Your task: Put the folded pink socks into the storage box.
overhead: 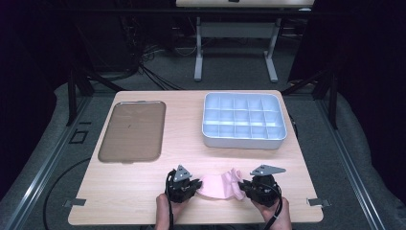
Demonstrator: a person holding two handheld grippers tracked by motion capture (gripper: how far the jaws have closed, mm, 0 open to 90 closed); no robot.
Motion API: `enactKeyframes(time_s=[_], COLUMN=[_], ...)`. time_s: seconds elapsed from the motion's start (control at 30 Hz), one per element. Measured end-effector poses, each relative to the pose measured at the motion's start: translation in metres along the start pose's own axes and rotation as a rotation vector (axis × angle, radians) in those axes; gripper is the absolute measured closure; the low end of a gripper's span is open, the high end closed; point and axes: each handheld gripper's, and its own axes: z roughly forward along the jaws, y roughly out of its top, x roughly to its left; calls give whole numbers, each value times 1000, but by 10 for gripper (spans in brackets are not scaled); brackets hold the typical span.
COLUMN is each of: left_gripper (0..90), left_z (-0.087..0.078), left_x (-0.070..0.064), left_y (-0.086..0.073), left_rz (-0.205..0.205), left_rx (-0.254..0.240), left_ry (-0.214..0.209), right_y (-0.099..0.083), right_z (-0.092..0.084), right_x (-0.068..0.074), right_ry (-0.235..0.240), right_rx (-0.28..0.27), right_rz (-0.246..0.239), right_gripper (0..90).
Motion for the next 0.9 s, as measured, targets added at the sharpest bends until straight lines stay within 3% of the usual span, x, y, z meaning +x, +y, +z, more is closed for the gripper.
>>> enactKeyframes(time_s=[0.1, 0.27, 0.37, 0.47, 0.5, 0.53, 0.57, 0.6, 0.77, 0.83, 0.9], left_gripper=[825, 816, 805, 799, 798, 798, 798, 798, 798, 798, 798], left_z=[0, 0, 0, 0, 0, 0, 0, 0, 0, 0, 0], left_x=[0, 0, 0, 0, 0, 0, 0, 0, 0, -1, -1], left_y=[0, 0, 0, 0, 0, 0, 0, 0, 0, 0, 0], left_rz=[-1, -1, -3, -1, -1, 0, 0, -1, -1, 5, 10], left_rx=[0, -1, -1, -2, -1, -1, -2, -2, -3, -3, -2], left_ry=[0, -5, -9, -6, -6, -6, -5, -5, -1, 0, 3], right_y=[4, 2, 1, -6, -7, -11, -15, -17, -15, -17, -20], right_z=[3, 3, 2, 4, 3, 4, 7, 8, 20, 25, 26], right_x=[6, 3, -1, -17, -20, -26, -33, -37, -37, -31, -23], right_ry=[-2, -7, -35, -172, -277, -231, -141, -94, -72, -96, -136], right_rx=[14, 12, 23, 82, 129, 122, 65, 42, 87, 115, 107], right_rz=[-22, -8, 0, 56, 78, 116, 155, 183, 237, 230, 210], right_gripper=[816, 816, 796, 642, 602, 564, 539, 524, 536, 561, 587])
